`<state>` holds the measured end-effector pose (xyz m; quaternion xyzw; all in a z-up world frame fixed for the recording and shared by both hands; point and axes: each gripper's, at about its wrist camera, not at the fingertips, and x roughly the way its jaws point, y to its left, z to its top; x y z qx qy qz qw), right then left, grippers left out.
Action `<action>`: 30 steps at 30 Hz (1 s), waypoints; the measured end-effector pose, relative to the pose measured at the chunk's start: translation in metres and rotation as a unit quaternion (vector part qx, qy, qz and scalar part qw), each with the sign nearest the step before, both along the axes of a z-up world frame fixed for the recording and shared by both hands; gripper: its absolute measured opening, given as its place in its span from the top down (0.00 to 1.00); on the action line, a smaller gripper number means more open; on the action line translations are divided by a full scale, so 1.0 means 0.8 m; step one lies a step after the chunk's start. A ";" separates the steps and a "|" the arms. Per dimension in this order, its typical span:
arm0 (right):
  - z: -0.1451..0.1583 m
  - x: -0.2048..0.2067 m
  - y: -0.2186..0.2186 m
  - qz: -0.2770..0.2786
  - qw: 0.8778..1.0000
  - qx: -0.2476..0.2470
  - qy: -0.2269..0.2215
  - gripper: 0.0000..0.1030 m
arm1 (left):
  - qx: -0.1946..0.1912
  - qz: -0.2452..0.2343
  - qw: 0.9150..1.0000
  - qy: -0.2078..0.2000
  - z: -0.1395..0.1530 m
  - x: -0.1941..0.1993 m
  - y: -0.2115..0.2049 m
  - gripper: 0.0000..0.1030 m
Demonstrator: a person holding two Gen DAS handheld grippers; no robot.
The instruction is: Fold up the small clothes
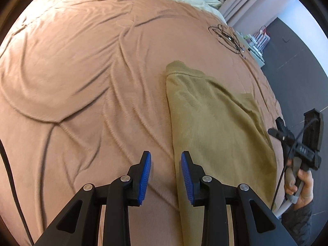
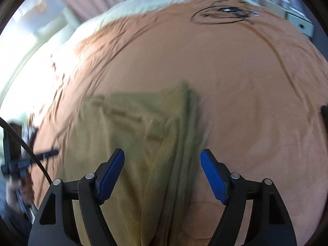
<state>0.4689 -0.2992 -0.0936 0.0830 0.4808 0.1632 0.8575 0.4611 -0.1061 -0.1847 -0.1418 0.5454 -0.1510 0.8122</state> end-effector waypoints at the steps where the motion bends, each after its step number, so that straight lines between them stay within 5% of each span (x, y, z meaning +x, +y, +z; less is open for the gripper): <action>1: -0.002 0.003 0.003 0.007 1.000 -0.022 0.004 0.27 | 0.002 -0.001 1.000 0.003 -0.003 0.005 -0.002 0.68; 6: -0.030 0.029 0.013 0.003 0.994 -0.110 0.021 0.27 | 0.018 -0.015 1.000 0.008 -0.016 0.025 -0.014 0.68; 15: -0.024 0.063 -0.005 -0.069 0.989 -0.127 -0.015 0.30 | 0.039 -0.022 0.999 -0.005 -0.020 0.056 -0.022 0.68; 22: -0.027 0.032 -0.036 -0.047 0.999 0.009 0.016 0.35 | -0.017 -0.015 1.000 0.000 -0.022 0.081 -0.015 0.69; 30: -0.059 0.052 -0.074 -0.013 0.988 0.134 0.080 0.34 | -0.077 -0.007 0.997 0.030 -0.041 0.107 -0.017 0.69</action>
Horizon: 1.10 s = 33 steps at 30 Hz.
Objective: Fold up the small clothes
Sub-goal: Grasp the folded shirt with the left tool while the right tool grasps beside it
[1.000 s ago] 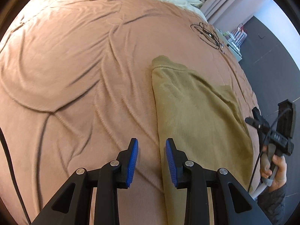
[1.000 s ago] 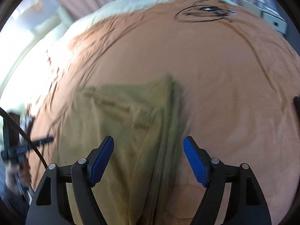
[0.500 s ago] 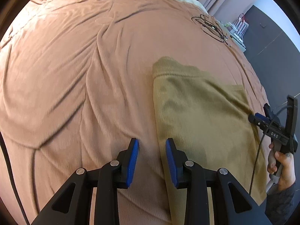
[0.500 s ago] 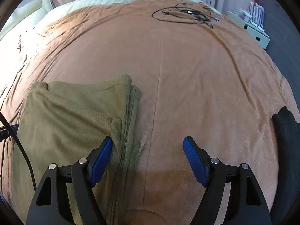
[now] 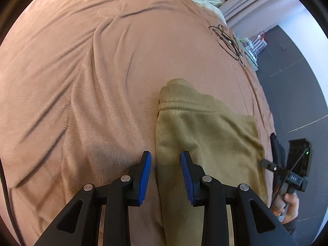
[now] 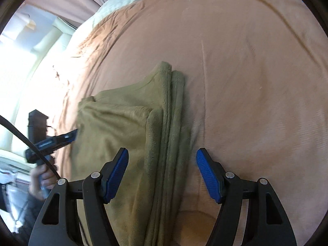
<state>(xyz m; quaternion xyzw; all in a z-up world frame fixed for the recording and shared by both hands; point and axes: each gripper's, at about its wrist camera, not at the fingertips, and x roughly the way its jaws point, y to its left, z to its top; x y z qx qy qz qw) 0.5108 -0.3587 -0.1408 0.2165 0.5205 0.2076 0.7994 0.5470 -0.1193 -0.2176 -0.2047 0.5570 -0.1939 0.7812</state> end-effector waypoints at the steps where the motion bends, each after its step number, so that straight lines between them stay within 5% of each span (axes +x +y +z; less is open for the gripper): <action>1: -0.002 0.004 -0.005 0.002 1.000 0.010 0.002 0.34 | -0.005 0.001 1.000 0.002 -0.001 0.002 0.000 0.69; 7: -0.024 0.017 -0.034 0.002 0.997 0.079 0.010 0.34 | -0.040 0.014 0.999 0.007 -0.011 0.028 -0.004 0.69; 11: -0.034 0.033 -0.039 0.007 0.997 0.071 0.005 0.36 | -0.067 0.027 0.997 0.008 -0.017 0.045 -0.002 0.70; 16: -0.032 0.030 -0.047 -0.002 0.999 0.036 0.011 0.64 | -0.067 0.027 0.997 0.009 -0.016 0.050 -0.007 0.71; 25: -0.028 0.030 -0.046 0.015 0.999 0.043 0.020 0.64 | -0.068 -0.009 0.998 0.013 -0.018 0.031 -0.009 0.71; 28: -0.024 0.040 -0.028 -0.003 0.999 0.026 0.017 0.81 | -0.057 -0.005 0.998 0.013 -0.020 0.037 -0.015 0.86; 33: 0.007 0.022 -0.024 -0.006 0.999 0.032 -0.022 0.88 | -0.039 -0.010 0.999 -0.015 0.012 0.028 -0.025 0.94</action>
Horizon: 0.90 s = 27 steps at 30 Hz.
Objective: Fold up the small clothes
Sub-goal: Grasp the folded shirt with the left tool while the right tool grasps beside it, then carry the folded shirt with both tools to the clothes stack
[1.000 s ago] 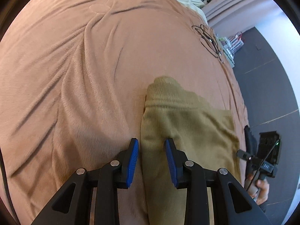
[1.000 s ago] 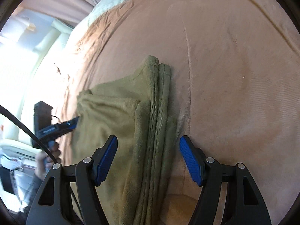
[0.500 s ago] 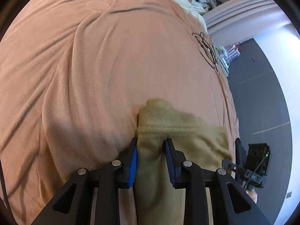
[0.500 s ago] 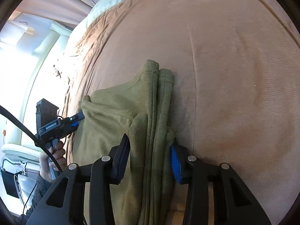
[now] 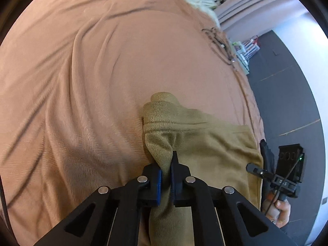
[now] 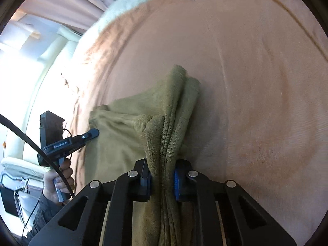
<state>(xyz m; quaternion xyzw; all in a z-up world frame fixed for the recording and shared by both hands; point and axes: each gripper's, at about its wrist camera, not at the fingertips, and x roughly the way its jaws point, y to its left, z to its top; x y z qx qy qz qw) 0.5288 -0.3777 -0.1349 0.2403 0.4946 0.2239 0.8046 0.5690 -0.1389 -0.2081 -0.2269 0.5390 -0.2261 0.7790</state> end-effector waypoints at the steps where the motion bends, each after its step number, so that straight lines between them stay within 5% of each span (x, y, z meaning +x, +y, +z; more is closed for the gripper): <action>1: 0.004 -0.005 0.007 0.002 1.000 -0.001 -0.008 0.88 | -0.005 -0.002 1.000 -0.008 0.010 -0.004 0.000 0.94; 12: 0.089 -0.080 0.028 -0.002 0.997 -0.019 -0.079 0.89 | -0.021 -0.013 0.997 -0.077 0.120 -0.059 0.010 0.95; 27: 0.252 -0.272 0.028 0.015 0.978 -0.036 -0.205 0.89 | -0.041 0.004 0.983 -0.178 0.293 -0.175 0.054 0.95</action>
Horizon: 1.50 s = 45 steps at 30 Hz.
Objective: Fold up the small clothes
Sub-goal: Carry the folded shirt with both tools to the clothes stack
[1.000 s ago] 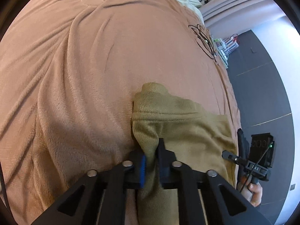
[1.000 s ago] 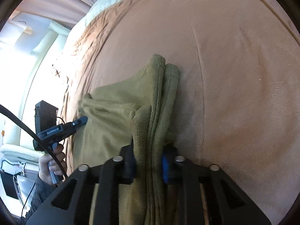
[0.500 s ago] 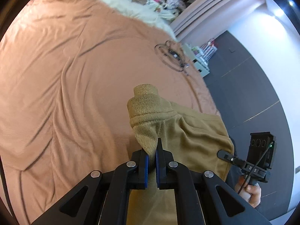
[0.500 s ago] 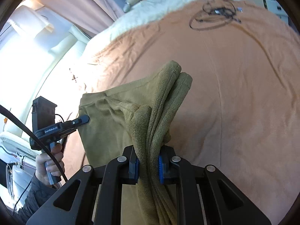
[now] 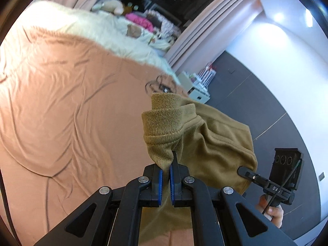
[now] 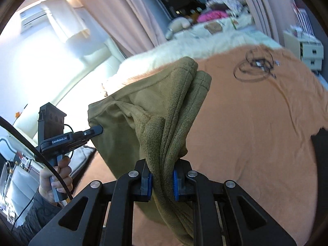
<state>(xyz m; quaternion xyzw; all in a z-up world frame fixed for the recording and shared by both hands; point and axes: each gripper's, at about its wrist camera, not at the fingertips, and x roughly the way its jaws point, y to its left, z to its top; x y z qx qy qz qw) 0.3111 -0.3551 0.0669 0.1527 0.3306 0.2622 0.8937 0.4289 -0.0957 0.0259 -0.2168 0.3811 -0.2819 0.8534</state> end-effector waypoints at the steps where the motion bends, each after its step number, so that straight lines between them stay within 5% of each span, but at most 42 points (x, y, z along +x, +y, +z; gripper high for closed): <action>1: 0.013 -0.013 0.004 0.004 1.000 -0.003 -0.009 0.89 | -0.001 0.003 1.000 -0.006 0.011 -0.005 0.005 0.95; 8: 0.080 -0.080 0.060 0.039 0.998 -0.011 -0.056 0.89 | -0.008 0.025 0.998 -0.053 0.091 -0.049 0.074 0.95; 17: 0.106 -0.120 0.167 0.109 0.990 -0.003 -0.086 0.89 | 0.001 0.085 0.993 -0.085 0.149 -0.108 0.212 0.95; 35: 0.083 -0.096 0.386 0.274 0.957 0.003 -0.094 0.89 | 0.052 0.232 0.965 -0.111 0.184 -0.240 0.488 0.95; 45: 0.073 -0.036 0.505 0.332 0.940 0.004 -0.085 0.89 | 0.080 0.314 0.939 -0.110 0.181 -0.298 0.607 0.95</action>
